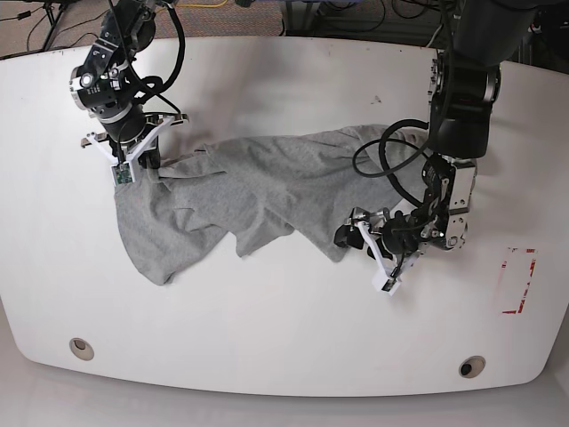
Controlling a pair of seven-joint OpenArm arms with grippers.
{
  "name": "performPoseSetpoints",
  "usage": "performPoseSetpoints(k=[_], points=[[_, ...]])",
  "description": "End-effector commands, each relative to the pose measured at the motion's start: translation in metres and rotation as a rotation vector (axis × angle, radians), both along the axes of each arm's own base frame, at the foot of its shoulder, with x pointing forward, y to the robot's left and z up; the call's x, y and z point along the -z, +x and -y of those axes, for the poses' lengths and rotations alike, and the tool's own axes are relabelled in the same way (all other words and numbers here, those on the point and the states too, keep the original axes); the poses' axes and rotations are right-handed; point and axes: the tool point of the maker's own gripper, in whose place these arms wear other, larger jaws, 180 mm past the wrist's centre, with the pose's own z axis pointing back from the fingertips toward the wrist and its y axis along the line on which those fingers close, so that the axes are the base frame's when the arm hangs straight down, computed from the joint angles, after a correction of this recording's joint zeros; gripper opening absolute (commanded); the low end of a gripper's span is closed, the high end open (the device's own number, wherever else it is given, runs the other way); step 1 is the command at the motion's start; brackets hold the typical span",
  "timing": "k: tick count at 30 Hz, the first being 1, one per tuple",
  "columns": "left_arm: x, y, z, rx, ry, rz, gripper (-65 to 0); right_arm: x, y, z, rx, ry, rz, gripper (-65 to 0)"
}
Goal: Layout the t-shirt on the table in an organized manner, then fold the t-shirt properly
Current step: 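Drag the held shirt edge with the left gripper away from the right gripper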
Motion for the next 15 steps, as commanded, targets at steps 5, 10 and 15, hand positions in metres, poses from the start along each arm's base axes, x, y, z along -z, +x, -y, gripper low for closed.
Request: performPoseSetpoints(k=[5,10,15], points=[[-0.006,0.005,0.023,0.02,-0.043,0.001,-20.4,-0.013,0.008,0.001,-0.007,-0.006,0.055,-65.0],[0.009,-0.006,0.034,0.054,-0.031,-0.043,-21.5,-0.013,0.008,0.001,-0.008,-0.006,0.055,-65.0],[0.011,-0.009,0.038,0.078,-0.017,-0.047,-36.0,-0.017,0.013,0.001,-0.008,-0.007,0.069,-65.0]])
